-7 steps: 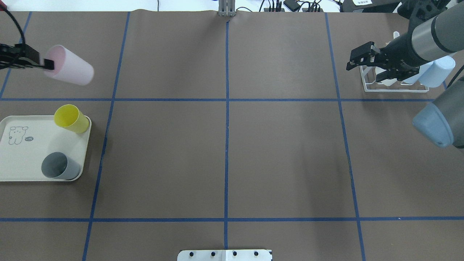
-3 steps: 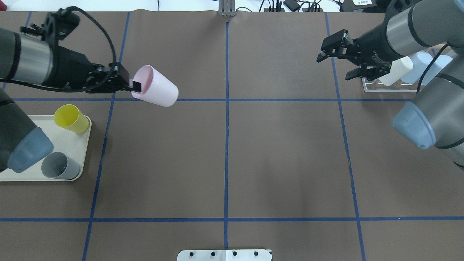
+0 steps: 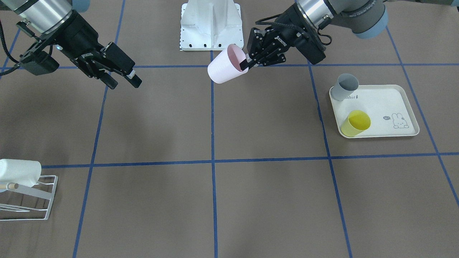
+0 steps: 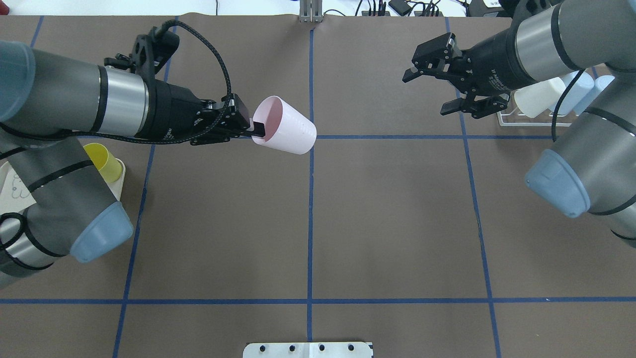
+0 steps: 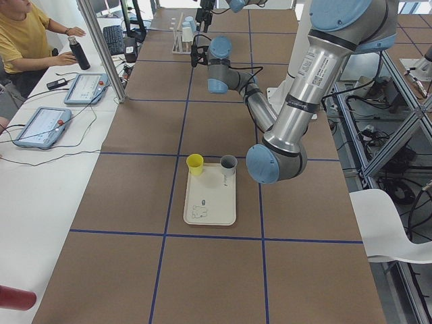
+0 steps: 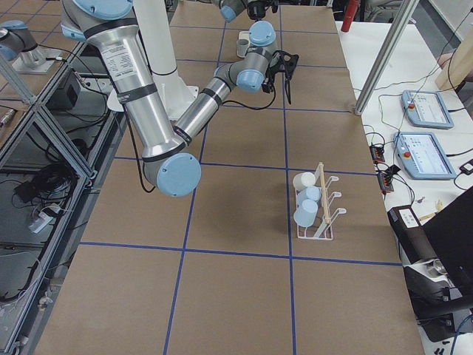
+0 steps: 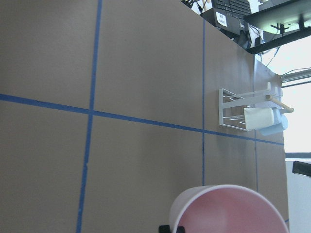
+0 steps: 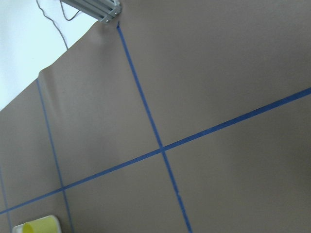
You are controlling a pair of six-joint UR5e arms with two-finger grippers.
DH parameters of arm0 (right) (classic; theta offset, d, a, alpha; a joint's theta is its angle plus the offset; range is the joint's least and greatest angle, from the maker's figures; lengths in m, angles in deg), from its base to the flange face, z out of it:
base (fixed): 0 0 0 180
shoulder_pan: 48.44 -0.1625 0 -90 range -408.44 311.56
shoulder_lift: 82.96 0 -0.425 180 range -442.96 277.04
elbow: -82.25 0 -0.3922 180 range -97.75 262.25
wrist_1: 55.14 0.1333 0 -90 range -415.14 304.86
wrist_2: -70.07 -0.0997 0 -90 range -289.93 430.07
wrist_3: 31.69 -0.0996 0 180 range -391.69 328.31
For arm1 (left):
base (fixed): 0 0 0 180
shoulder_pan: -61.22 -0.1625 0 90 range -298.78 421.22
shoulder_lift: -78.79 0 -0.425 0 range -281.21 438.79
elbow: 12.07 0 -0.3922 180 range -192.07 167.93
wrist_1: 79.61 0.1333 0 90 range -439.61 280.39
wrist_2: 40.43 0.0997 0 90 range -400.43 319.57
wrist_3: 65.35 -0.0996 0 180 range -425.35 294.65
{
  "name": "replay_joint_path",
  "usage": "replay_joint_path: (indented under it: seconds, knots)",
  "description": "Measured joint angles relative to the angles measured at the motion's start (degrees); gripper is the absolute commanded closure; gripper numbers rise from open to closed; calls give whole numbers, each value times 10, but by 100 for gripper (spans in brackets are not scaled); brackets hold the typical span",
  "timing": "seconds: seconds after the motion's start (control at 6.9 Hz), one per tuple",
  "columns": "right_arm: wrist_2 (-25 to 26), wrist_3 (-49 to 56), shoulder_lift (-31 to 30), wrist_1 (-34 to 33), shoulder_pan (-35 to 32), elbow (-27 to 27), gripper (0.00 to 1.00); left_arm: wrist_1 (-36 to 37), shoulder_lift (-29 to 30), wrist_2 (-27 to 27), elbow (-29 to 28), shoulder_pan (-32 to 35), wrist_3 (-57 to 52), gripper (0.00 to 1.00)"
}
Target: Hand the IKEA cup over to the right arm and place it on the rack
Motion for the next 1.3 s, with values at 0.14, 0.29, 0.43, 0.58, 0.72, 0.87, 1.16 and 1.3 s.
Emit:
replay_joint_path:
  seconds: [0.14, 0.29, 0.43, 0.58, 0.72, 0.87, 1.16, 1.3]
  knots:
    - [-8, -54, -2, 76, 1, 5, 1, -92, 5, 11, -29, -8, 53, 100]
    - [-10, -103, -3, 147, 4, 11, 1, -213, 7, 32, -72, -15, 111, 100]
    - [-11, -150, -2, 214, 7, 17, 1, -335, 7, 62, -116, -26, 152, 100]
    - [-10, -202, 1, 283, 11, 26, 1, -429, 8, 84, -150, -35, 177, 100]
    - [-7, -255, 4, 364, 19, 42, 1, -500, 10, 96, -171, -39, 208, 100]
    - [-1, -293, 6, 445, 32, 62, 1, -551, 13, 103, -182, -41, 246, 100]
    - [34, -343, 7, 572, 66, 84, 1, -612, 22, 112, -187, -43, 321, 100]
    - [64, -359, 7, 613, 86, 86, 1, -625, 30, 114, -187, -45, 344, 100]
